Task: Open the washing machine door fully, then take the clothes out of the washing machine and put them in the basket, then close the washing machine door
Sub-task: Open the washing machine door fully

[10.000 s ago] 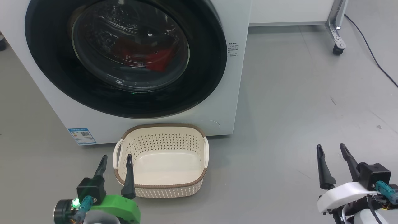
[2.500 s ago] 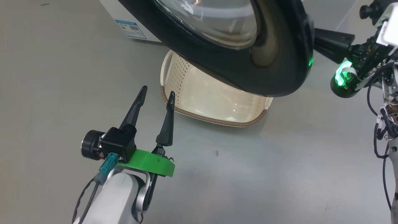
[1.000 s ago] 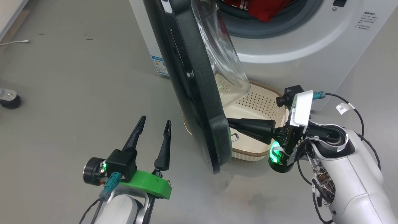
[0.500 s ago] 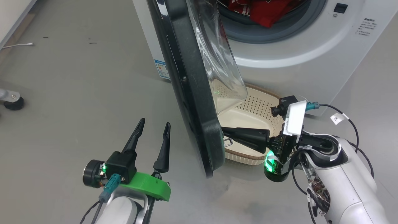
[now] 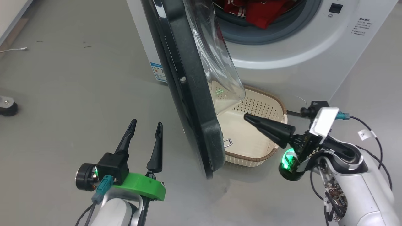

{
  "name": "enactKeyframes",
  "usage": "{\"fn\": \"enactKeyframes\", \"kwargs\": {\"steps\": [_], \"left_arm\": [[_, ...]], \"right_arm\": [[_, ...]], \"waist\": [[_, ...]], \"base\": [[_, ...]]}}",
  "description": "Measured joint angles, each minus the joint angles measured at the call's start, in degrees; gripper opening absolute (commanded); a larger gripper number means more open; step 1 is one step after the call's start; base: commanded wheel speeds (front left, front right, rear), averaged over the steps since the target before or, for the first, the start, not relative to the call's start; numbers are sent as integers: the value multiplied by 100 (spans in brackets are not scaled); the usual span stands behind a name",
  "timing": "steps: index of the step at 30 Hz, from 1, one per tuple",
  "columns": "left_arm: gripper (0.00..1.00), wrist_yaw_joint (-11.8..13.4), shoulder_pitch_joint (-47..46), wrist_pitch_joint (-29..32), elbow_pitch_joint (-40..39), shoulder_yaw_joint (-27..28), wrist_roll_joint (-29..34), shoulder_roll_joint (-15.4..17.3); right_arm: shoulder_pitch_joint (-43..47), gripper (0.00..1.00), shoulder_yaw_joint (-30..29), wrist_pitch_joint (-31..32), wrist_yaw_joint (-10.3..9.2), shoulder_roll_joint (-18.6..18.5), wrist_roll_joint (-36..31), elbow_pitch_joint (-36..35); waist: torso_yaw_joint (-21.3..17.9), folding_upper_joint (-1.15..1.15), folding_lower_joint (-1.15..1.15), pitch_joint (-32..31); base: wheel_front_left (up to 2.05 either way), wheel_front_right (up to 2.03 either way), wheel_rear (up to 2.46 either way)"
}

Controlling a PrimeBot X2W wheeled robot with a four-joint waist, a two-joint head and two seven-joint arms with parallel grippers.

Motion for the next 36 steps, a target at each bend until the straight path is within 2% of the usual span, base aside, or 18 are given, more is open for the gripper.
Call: {"fn": "enactKeyframes", "kwargs": {"steps": [9, 15, 19, 20, 22, 23, 24, 30, 36], "left_arm": [[100, 0, 19, 0, 14, 158, 51, 3], [100, 0, 58, 0, 79, 194, 76, 3], [100, 0, 133, 0, 130, 254, 109, 4], [100, 0, 140, 0, 136, 269, 111, 3], [100, 0, 158, 0, 147, 298, 167, 4], [100, 0, 171, 0, 156, 313, 197, 3], [100, 0, 183, 0, 164, 325, 211, 4], [100, 0, 226, 0, 224, 364, 226, 4], [100, 0, 247, 0, 333, 370, 224, 5]], "right_arm": [[405, 0, -539, -471, 396, -216, -31, -194], [839, 0, -854, -861, 524, -338, -248, -392], [1204, 0, -1007, -1139, 543, -359, -511, -589], [1289, 14, -1055, -1229, 560, -358, -550, -641], [1433, 35, -1090, -1343, 570, -383, -715, -751], [1494, 65, -1117, -1433, 570, -390, -831, -805], [1552, 100, -1147, -1514, 570, -398, -917, -856], [1785, 100, -1373, -2242, 570, -486, -1739, -1326], [2069, 100, -1394, -3244, 571, -726, -3174, -1709]], "waist": [[-159, 0, 0, -67], [-266, 0, 0, -153], [-342, 0, 0, -211], [-364, 0, 0, -221], [-411, 0, 0, -242], [-436, 0, 0, -251], [-461, 0, 0, -259], [-595, 0, 0, -335], [-682, 0, 0, -442]], "base": [[0, 0, 0], [0, 0, 0], [0, 0, 0], [0, 0, 0], [0, 0, 0], [0, 0, 0], [0, 0, 0], [0, 0, 0], [0, 0, 0]]}}
